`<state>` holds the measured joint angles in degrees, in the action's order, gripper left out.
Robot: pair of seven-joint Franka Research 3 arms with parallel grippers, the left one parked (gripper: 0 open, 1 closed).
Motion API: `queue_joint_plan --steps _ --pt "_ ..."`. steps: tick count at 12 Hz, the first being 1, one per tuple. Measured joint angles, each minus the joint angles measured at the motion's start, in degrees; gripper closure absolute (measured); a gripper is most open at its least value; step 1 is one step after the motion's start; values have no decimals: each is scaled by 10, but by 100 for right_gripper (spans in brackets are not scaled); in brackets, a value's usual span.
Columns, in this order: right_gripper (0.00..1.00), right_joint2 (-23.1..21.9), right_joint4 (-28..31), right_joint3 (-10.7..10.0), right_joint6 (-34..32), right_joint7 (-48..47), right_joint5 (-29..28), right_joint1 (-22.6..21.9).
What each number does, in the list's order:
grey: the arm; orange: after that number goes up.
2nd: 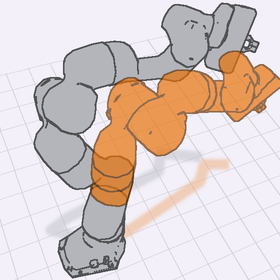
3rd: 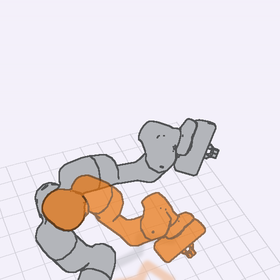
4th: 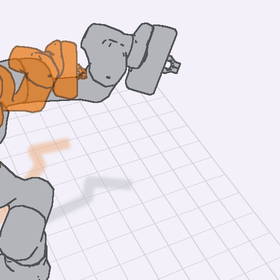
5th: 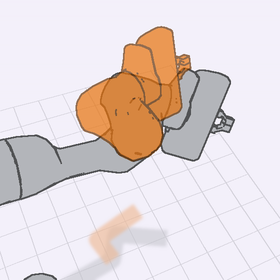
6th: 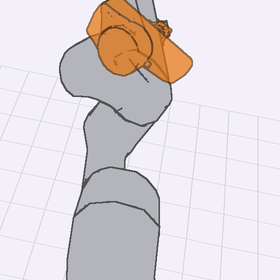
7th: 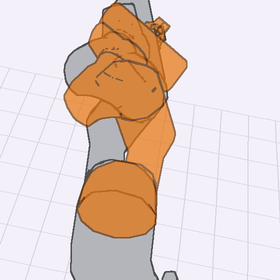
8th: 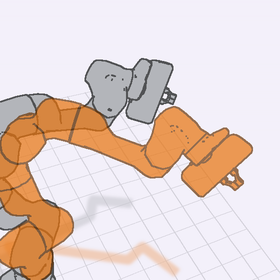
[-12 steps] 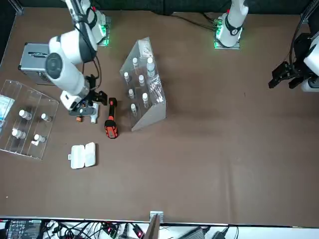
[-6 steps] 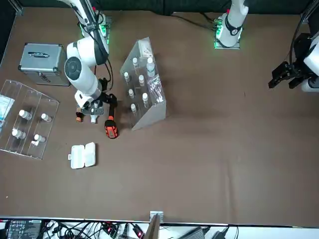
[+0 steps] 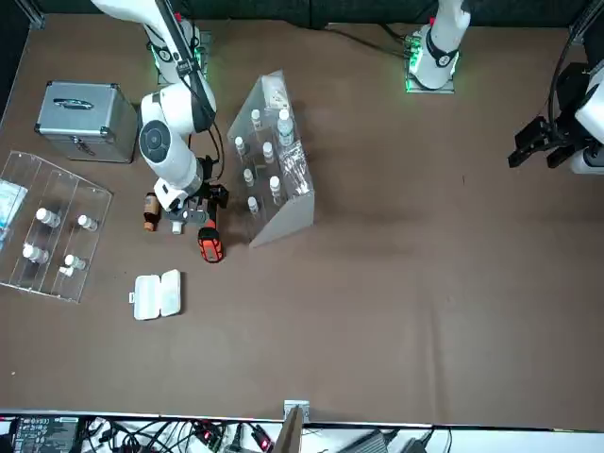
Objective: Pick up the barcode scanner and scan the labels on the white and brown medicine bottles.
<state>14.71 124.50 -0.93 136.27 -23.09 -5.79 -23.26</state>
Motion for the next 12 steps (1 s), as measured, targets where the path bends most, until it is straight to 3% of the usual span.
queue_joint_plan --steps 12 --pt "0 48 0 -10 38 0 4 0"
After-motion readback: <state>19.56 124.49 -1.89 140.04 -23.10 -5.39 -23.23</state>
